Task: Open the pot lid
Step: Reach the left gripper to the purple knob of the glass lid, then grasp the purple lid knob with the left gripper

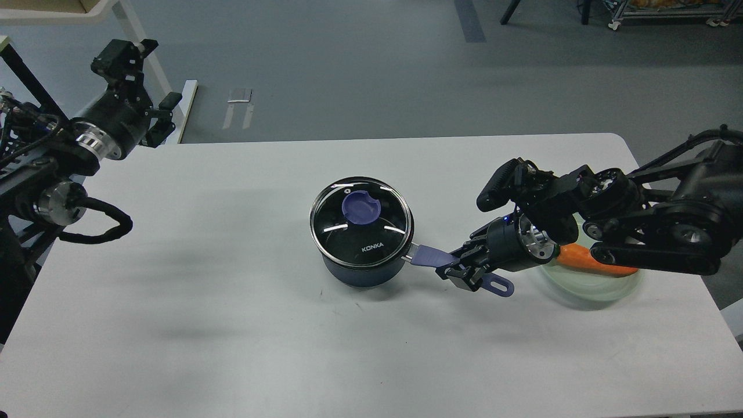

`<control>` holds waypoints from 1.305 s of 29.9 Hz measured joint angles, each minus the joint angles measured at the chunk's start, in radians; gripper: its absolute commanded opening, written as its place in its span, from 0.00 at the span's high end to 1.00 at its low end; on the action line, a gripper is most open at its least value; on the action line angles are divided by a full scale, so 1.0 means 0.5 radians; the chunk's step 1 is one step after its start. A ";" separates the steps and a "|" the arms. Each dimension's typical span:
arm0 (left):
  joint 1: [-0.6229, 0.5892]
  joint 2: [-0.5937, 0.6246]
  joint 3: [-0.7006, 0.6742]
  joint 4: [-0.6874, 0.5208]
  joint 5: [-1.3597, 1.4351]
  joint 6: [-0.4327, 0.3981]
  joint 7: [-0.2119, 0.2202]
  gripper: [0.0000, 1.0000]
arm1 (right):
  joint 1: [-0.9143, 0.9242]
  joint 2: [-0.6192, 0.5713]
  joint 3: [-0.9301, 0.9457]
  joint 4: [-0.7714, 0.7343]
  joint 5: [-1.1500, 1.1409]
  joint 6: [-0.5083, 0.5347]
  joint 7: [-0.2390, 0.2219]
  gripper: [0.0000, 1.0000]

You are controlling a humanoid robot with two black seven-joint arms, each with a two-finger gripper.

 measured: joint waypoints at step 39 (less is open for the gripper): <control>-0.072 -0.227 0.708 -0.607 2.759 0.686 0.017 0.01 | 0.031 0.009 0.012 0.060 0.132 0.002 0.062 0.79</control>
